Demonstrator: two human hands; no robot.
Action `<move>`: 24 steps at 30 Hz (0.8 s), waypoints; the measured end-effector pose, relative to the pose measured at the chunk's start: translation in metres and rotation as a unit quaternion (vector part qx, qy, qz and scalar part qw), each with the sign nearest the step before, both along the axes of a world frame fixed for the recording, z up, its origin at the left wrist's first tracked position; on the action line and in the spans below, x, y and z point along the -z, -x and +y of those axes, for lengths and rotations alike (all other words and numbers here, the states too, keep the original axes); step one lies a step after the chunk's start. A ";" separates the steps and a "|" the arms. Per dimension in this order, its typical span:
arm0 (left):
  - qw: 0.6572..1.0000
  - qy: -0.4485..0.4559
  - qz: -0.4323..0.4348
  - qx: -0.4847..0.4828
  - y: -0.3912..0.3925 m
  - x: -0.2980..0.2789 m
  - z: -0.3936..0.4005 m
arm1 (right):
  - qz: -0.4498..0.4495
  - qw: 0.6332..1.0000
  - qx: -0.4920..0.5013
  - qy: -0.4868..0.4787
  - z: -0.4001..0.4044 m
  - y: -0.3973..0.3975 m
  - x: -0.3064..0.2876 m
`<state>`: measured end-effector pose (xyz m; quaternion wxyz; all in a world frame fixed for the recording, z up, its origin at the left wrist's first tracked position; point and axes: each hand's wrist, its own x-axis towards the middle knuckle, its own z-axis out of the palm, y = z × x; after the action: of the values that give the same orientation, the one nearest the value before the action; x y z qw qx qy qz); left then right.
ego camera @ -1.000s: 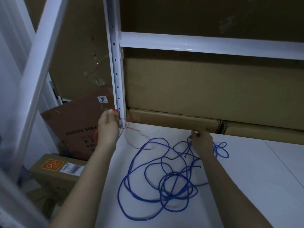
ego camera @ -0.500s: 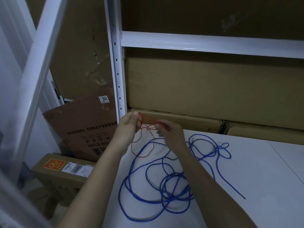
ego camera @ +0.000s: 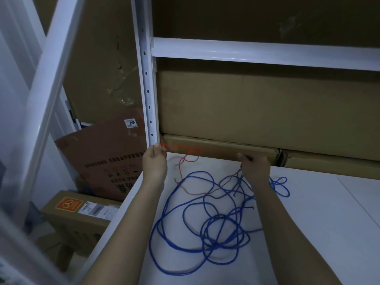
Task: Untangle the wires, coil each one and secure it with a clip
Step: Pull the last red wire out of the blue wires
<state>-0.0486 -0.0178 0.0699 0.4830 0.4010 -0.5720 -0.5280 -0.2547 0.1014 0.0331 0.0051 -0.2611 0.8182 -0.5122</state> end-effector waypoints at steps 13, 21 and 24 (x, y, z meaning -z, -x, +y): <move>0.972 0.159 -0.113 0.130 0.011 0.013 0.001 | 0.220 0.955 -0.198 0.032 -0.001 -0.047 -0.034; 0.961 0.182 -0.102 0.182 0.005 0.017 0.005 | -0.094 0.940 -0.308 0.109 -0.021 -0.074 -0.014; 0.952 0.203 -0.132 0.185 0.001 0.020 0.005 | -0.184 0.931 -0.284 0.138 -0.023 -0.075 -0.010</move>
<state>-0.0492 -0.0123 0.0502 0.3689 0.2476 -0.7898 -0.4229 -0.1799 0.0788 0.0432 0.2647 -0.3815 0.6157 -0.6367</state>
